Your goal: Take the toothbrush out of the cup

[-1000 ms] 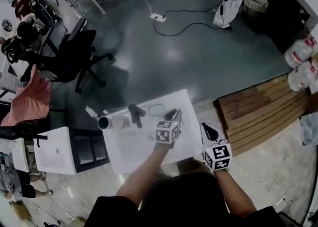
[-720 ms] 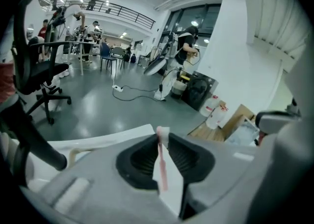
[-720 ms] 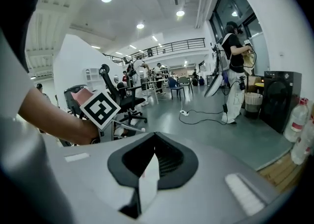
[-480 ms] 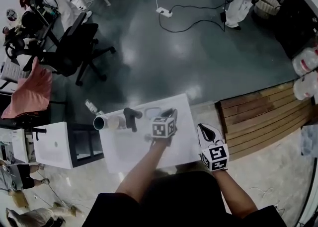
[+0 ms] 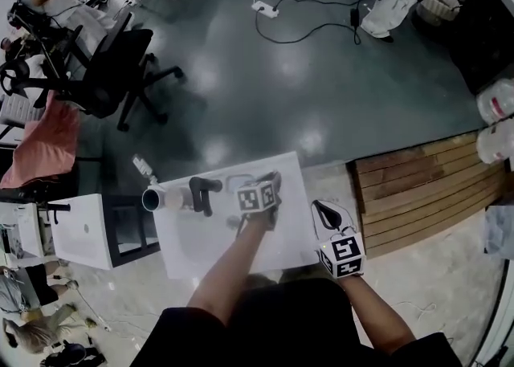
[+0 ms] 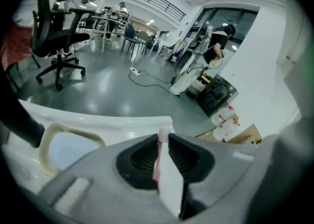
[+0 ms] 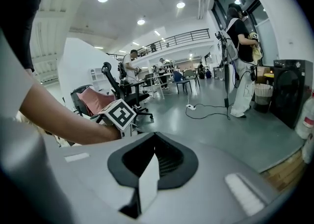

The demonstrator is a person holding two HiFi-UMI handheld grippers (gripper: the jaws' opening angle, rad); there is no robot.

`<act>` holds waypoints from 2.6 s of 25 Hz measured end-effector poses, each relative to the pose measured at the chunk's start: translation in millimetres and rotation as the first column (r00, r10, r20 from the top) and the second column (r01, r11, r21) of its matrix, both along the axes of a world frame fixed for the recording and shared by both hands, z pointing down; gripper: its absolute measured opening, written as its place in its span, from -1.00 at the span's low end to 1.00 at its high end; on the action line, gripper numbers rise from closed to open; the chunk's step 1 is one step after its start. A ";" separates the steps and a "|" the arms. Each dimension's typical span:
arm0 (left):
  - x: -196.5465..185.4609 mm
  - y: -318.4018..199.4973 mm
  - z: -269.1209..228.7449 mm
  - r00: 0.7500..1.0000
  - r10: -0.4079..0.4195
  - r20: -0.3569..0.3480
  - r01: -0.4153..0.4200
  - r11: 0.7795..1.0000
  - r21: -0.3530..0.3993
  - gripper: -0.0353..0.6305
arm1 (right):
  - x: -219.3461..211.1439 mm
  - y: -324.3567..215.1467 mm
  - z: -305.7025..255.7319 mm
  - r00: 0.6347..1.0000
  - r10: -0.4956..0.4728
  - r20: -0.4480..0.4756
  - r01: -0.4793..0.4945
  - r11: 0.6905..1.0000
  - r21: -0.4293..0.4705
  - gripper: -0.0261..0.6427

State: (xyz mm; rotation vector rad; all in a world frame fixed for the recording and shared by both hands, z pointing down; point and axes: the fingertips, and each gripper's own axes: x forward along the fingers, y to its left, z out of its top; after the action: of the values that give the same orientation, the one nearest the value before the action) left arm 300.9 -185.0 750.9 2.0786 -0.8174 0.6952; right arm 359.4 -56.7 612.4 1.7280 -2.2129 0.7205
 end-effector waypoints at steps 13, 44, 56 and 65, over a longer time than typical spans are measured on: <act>11.2 -15.7 30.9 0.961 -0.253 -0.109 0.225 0.950 -0.218 -0.71 | 20.8 2.3 19.8 1.000 0.012 0.004 -0.012 1.000 -0.029 -0.92; 19.3 -8.1 44.5 0.980 -0.185 -0.068 0.174 0.975 -0.140 -0.48 | 19.0 36.4 31.5 1.000 0.006 -0.018 -0.007 0.998 -0.057 -0.92; -0.3 2.0 18.6 0.980 -0.170 -0.106 0.161 0.983 -0.093 -0.44 | 1.2 50.2 19.0 0.999 0.006 -0.032 -0.007 0.999 -0.048 -0.92; -26.5 11.8 1.8 0.980 -0.153 -0.126 0.149 0.988 -0.039 -0.43 | -25.4 57.0 13.4 0.999 -0.007 -0.032 0.005 0.999 -0.032 -0.92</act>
State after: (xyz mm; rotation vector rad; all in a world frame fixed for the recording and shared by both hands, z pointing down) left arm 274.4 -173.2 752.7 1.9887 -0.8757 0.4834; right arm 334.0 0.3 625.8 1.7049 -2.1725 0.7181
